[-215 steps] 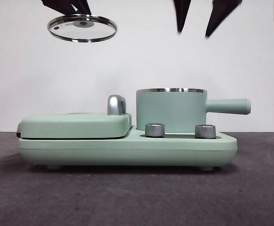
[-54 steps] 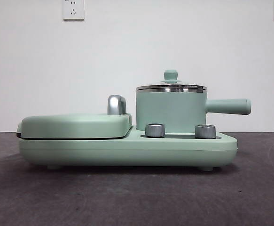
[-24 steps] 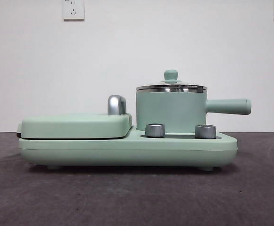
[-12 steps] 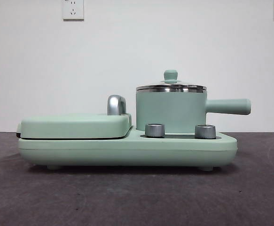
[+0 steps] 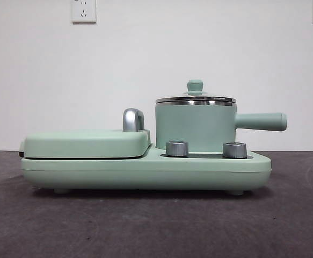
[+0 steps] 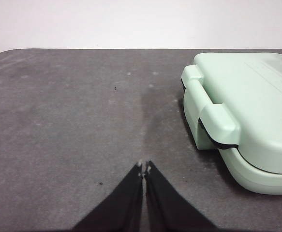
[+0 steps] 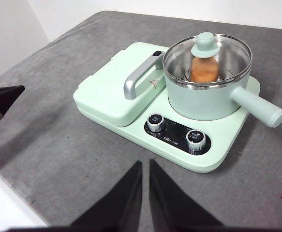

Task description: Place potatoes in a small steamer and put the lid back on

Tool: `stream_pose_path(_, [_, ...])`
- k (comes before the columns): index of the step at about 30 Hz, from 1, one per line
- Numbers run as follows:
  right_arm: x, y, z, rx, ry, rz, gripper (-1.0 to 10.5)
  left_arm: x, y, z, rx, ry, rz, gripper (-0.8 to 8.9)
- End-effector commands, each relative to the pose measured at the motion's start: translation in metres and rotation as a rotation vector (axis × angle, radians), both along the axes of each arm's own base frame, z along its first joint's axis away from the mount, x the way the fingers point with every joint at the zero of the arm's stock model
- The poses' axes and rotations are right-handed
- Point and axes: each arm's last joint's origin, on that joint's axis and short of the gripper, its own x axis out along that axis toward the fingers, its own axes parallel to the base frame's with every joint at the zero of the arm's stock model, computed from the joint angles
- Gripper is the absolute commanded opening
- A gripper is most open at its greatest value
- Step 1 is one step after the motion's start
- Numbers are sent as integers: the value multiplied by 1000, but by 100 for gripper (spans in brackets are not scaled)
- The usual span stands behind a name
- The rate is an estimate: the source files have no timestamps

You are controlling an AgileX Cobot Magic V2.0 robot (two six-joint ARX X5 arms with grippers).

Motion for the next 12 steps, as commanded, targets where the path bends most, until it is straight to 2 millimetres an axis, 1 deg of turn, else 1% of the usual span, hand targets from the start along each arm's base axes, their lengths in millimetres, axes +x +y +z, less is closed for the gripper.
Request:
stream_pose_path(1, [0, 0, 3, 3, -18, 10, 21, 1, 0, -7, 16, 22, 3, 10])
stream_pose_path(12, [-1, 0, 2, 8, -27, 7, 21, 1, 0, -7, 16, 22, 3, 10])
